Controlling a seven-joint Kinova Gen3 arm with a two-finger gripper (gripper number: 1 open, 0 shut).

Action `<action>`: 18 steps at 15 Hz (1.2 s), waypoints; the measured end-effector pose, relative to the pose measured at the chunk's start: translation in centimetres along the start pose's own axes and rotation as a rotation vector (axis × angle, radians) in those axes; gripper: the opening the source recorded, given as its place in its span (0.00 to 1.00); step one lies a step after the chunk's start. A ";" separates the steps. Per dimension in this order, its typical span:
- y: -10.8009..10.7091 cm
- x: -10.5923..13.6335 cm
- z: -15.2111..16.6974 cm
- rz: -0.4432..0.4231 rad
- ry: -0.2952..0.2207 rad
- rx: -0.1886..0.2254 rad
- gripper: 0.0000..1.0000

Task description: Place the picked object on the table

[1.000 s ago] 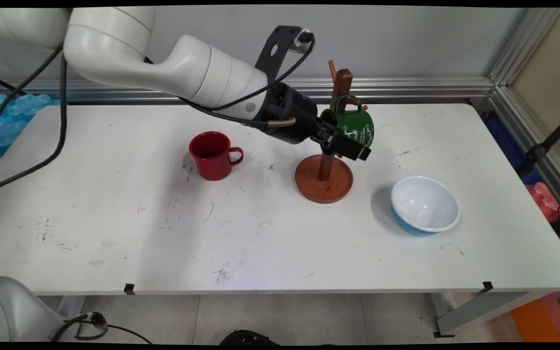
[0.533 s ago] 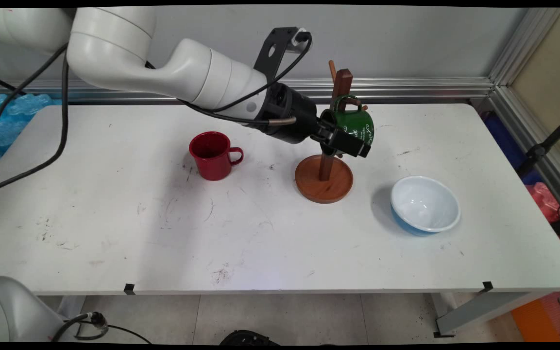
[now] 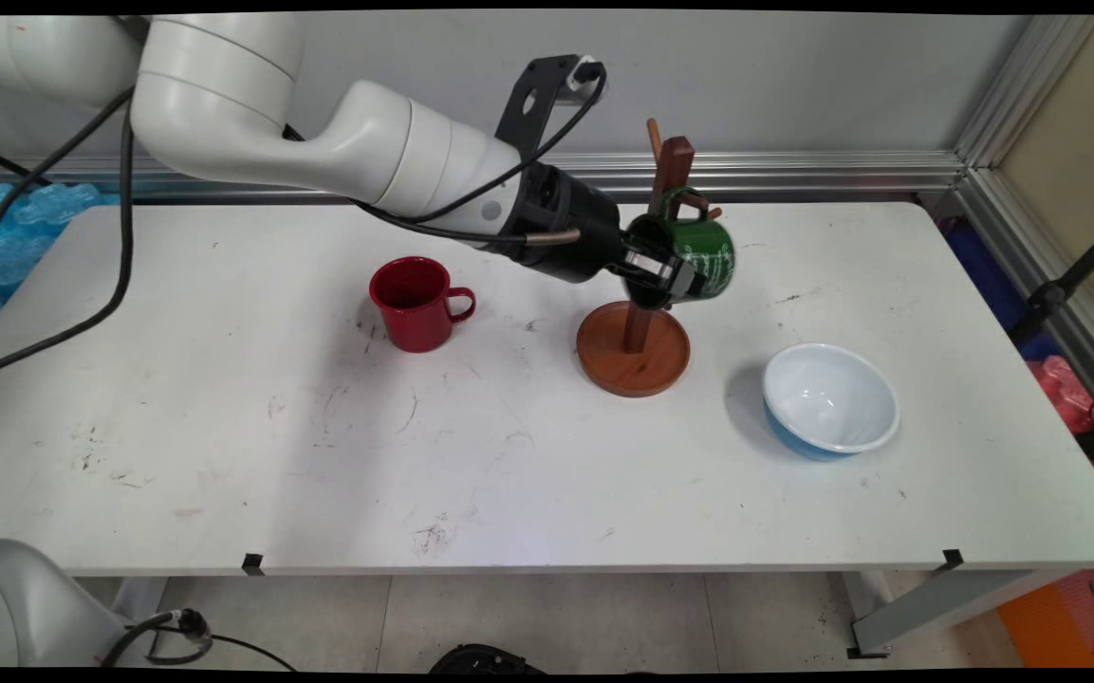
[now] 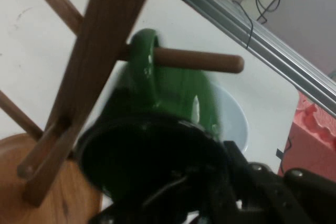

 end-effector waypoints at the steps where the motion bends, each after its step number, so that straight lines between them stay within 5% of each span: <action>1: -0.1 0.0 0.0 0.000 0.001 0.000 0.00; 10: -0.4 0.5 -0.3 0.004 0.016 -0.002 0.00; 18: 1.5 1.0 -1.4 0.016 0.013 -0.057 0.00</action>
